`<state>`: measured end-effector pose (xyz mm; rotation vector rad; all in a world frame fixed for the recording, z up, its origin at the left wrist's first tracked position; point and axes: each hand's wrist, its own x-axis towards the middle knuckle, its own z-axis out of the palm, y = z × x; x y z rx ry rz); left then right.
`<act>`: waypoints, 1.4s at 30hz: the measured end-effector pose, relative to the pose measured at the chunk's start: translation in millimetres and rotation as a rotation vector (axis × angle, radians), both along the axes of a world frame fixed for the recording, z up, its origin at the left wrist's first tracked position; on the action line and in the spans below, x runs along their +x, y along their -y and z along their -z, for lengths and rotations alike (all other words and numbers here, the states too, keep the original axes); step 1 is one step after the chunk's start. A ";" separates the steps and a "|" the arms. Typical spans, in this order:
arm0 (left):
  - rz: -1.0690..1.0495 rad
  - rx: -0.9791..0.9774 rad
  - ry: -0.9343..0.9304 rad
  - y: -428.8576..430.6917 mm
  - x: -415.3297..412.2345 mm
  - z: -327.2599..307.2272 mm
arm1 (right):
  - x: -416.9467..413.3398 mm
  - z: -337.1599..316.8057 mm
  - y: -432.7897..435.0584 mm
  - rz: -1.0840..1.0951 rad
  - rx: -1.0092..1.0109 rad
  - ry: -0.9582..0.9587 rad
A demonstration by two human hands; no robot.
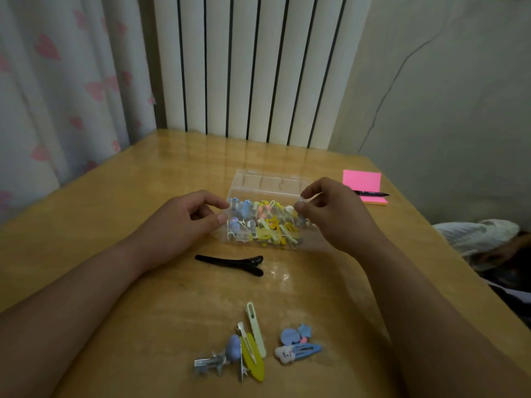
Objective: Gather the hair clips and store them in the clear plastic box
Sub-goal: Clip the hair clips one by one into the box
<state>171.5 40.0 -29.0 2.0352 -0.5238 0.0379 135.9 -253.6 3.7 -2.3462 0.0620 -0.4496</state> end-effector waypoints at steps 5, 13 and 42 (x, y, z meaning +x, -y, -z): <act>-0.010 -0.001 -0.016 0.9 0.3 -1.2 | -0.7 7.3 -11.2 -0.011 -0.120 -0.055; -0.027 0.031 -0.026 1.1 -1.4 -3.0 | -0.3 11.5 -17.1 0.001 -0.280 -0.072; -0.057 0.075 0.069 4.3 -5.1 3.0 | -9.4 -15.3 -3.4 -0.034 -0.138 0.114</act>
